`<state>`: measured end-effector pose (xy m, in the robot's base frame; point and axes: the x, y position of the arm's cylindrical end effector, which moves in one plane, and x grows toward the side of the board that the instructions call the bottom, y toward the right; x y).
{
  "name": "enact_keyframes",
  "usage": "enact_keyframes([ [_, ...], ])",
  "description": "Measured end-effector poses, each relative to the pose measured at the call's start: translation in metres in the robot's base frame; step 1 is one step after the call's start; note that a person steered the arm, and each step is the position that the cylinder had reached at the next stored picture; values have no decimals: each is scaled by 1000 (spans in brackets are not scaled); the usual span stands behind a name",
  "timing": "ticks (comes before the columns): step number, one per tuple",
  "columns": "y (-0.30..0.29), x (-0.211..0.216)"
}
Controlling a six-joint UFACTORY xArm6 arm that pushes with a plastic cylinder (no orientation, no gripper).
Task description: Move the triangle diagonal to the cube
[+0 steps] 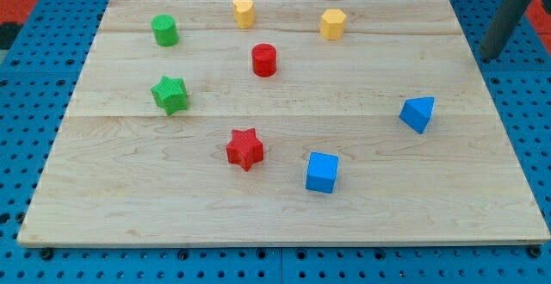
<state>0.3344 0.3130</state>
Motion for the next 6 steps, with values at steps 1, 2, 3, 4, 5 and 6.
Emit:
enact_keyframes([
  [1, -21, 0],
  [2, -69, 52],
  [3, -103, 98],
  [4, -145, 132],
  [5, -177, 181],
  [6, -227, 196],
])
